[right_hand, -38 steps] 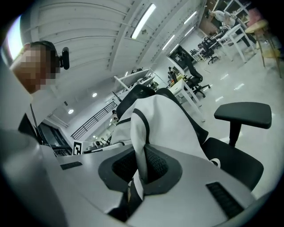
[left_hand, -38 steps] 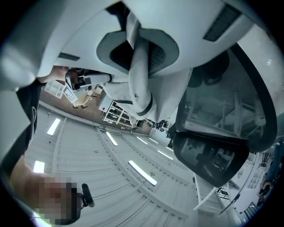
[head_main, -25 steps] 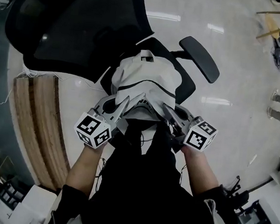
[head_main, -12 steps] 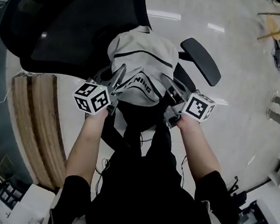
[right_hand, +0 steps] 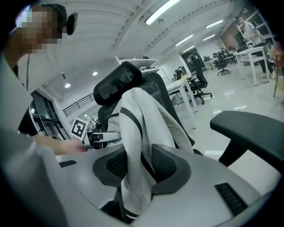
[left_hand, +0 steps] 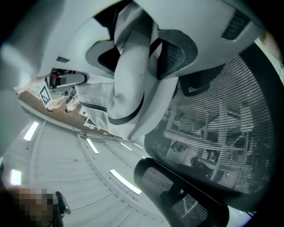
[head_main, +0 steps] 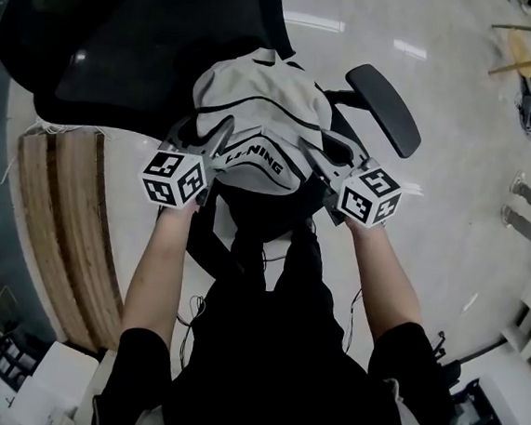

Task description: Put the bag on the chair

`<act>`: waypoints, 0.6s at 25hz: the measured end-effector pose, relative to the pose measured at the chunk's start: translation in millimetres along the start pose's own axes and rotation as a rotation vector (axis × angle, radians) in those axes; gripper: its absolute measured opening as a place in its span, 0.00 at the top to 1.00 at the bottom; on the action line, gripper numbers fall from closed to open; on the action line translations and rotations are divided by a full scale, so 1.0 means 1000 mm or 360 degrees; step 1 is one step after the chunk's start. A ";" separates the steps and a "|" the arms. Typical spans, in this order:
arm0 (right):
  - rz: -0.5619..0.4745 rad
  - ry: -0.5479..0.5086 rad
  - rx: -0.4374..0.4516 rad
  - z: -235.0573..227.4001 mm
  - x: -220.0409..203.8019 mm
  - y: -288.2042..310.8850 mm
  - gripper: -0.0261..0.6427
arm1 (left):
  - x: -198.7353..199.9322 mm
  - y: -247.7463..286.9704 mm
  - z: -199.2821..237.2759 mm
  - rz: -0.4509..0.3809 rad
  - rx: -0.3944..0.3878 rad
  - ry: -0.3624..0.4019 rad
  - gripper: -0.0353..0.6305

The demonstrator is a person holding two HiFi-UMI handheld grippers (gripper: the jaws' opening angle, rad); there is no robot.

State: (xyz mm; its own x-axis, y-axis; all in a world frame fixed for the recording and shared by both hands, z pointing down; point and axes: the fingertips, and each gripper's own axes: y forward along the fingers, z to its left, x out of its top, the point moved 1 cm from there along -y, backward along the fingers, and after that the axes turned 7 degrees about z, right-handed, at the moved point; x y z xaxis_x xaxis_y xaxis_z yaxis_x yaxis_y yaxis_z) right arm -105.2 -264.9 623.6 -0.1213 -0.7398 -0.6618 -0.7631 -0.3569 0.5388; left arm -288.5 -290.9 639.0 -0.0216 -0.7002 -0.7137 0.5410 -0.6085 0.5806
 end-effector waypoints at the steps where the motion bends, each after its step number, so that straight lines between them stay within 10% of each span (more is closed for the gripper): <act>1: 0.0025 0.0001 0.0008 0.002 -0.006 -0.004 0.75 | -0.004 -0.004 -0.003 0.0003 -0.0006 0.0031 0.59; 9: 0.0133 -0.0041 -0.0066 0.030 -0.047 -0.031 0.64 | -0.032 -0.058 -0.020 0.0019 -0.0016 0.0275 0.45; 15: 0.0112 -0.0063 -0.0124 0.030 -0.047 -0.054 0.62 | -0.035 -0.079 -0.017 -0.0019 -0.0013 0.0210 0.43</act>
State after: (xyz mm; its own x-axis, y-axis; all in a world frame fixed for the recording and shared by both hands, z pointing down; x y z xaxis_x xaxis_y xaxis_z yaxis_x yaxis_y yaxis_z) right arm -77.2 -194.1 609.6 -0.1988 -0.7420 -0.6403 -0.7002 -0.3496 0.6225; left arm -315.9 -212.0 611.8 0.0825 -0.6374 -0.7661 0.5483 -0.6129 0.5690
